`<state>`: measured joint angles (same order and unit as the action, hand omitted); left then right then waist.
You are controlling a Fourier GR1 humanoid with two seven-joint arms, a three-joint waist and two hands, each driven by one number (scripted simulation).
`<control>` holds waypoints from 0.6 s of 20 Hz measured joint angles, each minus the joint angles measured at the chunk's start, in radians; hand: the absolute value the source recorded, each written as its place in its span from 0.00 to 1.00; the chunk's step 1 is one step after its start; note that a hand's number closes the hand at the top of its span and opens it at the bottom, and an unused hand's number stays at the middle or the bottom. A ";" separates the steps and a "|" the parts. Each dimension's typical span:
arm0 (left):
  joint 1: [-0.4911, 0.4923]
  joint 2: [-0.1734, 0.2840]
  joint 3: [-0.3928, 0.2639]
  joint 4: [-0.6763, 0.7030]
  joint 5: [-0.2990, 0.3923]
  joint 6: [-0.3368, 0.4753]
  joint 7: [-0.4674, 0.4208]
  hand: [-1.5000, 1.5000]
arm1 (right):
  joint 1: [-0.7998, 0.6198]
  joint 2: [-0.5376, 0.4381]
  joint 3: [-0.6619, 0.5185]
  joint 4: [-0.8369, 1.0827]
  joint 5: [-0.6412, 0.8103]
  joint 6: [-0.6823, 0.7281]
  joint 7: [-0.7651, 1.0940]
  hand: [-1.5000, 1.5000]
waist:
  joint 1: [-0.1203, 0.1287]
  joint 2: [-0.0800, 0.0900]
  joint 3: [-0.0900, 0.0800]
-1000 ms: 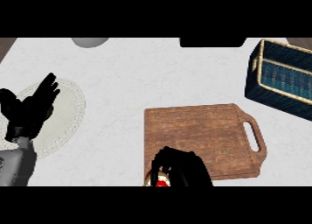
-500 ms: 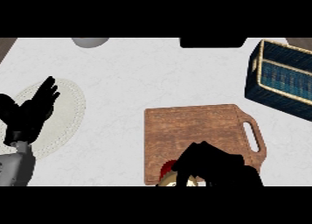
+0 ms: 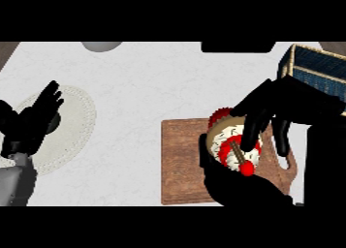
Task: Pick the cupcake from the cutting board and place it in the basket
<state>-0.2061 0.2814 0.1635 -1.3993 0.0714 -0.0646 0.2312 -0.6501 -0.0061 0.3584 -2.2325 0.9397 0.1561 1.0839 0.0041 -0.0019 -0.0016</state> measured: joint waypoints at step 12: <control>-0.009 -0.022 -0.008 0.002 -0.017 0.019 0.002 0.50 | -0.270 -0.172 -0.385 0.312 -0.045 0.083 -0.088 1.00 | -0.003 0.002 0.001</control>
<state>-0.2153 0.2598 0.1553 -1.3970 0.0539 -0.0455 0.2328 -0.9199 -0.1778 -0.0269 -1.9205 0.8950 0.2389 0.9954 0.0012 0.0000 -0.0008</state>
